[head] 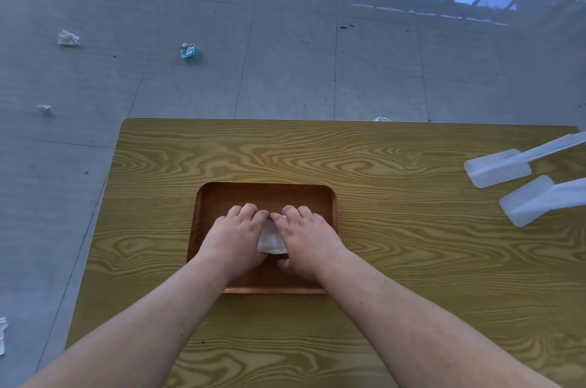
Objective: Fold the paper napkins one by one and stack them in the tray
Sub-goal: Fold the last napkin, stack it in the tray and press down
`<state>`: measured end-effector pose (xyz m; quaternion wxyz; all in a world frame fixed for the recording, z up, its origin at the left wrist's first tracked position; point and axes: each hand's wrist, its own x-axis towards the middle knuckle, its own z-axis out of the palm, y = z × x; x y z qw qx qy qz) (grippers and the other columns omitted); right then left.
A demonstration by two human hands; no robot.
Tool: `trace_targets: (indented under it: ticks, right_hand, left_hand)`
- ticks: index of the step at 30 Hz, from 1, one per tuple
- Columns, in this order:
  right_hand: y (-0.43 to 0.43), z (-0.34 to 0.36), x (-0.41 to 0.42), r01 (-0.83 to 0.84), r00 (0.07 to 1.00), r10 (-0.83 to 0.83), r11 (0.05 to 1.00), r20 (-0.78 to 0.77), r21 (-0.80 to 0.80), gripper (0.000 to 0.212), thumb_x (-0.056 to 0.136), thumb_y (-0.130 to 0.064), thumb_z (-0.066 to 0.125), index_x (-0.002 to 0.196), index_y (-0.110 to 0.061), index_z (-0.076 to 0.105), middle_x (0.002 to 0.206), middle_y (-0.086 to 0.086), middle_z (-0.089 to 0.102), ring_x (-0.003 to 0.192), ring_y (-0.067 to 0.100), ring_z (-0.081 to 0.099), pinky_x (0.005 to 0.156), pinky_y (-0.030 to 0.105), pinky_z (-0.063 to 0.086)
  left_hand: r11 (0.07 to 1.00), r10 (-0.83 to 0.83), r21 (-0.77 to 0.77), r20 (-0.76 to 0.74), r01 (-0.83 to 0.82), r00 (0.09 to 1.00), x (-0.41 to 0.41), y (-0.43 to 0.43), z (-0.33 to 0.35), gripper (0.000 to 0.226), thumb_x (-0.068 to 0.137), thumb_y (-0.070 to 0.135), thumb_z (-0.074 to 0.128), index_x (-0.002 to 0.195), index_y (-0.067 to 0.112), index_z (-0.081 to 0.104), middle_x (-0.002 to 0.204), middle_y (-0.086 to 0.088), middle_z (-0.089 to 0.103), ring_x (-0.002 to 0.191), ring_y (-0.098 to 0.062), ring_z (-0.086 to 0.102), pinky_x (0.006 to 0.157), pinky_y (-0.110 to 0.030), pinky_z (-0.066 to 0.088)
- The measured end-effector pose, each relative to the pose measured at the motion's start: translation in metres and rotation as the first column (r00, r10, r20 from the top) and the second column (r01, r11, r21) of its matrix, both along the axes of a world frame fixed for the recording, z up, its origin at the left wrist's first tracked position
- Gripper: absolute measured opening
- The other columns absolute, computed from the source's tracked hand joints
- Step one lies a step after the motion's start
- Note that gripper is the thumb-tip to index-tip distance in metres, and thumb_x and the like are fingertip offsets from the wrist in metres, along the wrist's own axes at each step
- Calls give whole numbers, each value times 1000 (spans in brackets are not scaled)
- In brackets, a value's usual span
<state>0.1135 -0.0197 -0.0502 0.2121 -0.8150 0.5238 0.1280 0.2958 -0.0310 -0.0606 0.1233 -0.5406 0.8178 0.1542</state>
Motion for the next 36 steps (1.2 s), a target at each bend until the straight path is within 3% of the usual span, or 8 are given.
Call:
trace_targets:
  ticks: [3, 7, 12, 16, 18, 23, 30, 36]
  right_hand:
    - [-5, -2, 4, 19, 1000, -17, 997, 18, -78, 68, 88, -25, 68, 149, -17, 38, 137, 8, 47, 120, 31, 51, 95, 43, 50]
    - [3, -2, 1, 222, 969, -224, 975, 101, 31, 90, 80, -47, 72, 154, -22, 29, 143, 7, 41, 120, 30, 47, 99, 44, 49]
    - [4, 4, -4, 621, 527, -785, 618, 327, 483, 79, 79, -49, 62, 150, -27, 36, 141, -2, 41, 112, 16, 55, 92, 32, 50]
    - [-5, 11, -9, 601, 415, -849, 526, 327, 602, 67, 81, -40, 60, 144, -27, 43, 135, -3, 51, 106, 10, 58, 90, 31, 54]
    - [-4, 14, -14, 637, 469, -808, 589, 356, 498, 64, 82, -40, 58, 143, -26, 45, 129, -6, 51, 107, 9, 56, 94, 34, 53]
    - [14, 17, -19, 462, 789, -409, 887, 459, -3, 56, 84, -34, 52, 138, -21, 52, 132, -2, 54, 122, 18, 46, 109, 33, 39]
    - [24, 11, -14, 162, 959, -161, 987, 233, 13, 36, 89, -27, 49, 117, -16, 69, 113, 3, 68, 106, 26, 57, 92, 41, 51]
    - [26, 8, -10, 43, 984, -28, 996, 176, -81, 34, 91, -27, 47, 117, -16, 67, 117, 5, 64, 107, 25, 55, 95, 41, 49]
  left_hand:
    - [1000, 15, -5, -17, -15, 1000, -3, 0, -1, 83, 81, 57, 71, 153, 28, 39, 143, 4, 47, 128, -20, 47, 96, -34, 49]
    - [947, 318, 91, -154, -307, 936, 8, 10, 0, 99, 69, 75, 64, 152, 28, 39, 147, 4, 42, 133, -23, 41, 106, -41, 45]
    - [796, 599, 315, -286, -517, 748, 8, 11, 0, 83, 71, 73, 51, 140, 27, 53, 130, 6, 48, 105, -12, 57, 83, -32, 50]
    - [681, 726, 482, -346, -551, 594, 4, 6, 3, 72, 78, 63, 61, 141, 28, 52, 135, 3, 50, 102, -10, 59, 84, -34, 52]
    - [700, 712, 424, -364, -574, 600, 9, 10, 6, 72, 78, 63, 58, 142, 31, 48, 139, 5, 48, 115, -14, 55, 91, -36, 51]
    - [947, 294, 22, -457, -320, 839, 15, 29, 17, 58, 81, 53, 54, 133, 27, 56, 133, 11, 51, 122, -14, 44, 102, -32, 41]
    - [992, 119, 4, -263, -123, 957, 7, 27, 11, 39, 97, 39, 47, 120, 21, 72, 128, 3, 69, 119, -22, 59, 99, -38, 50]
    - [994, -42, -108, -131, 28, 991, -2, 32, 7, 26, 95, 30, 59, 115, 20, 73, 124, -1, 70, 107, -24, 64, 86, -39, 55]
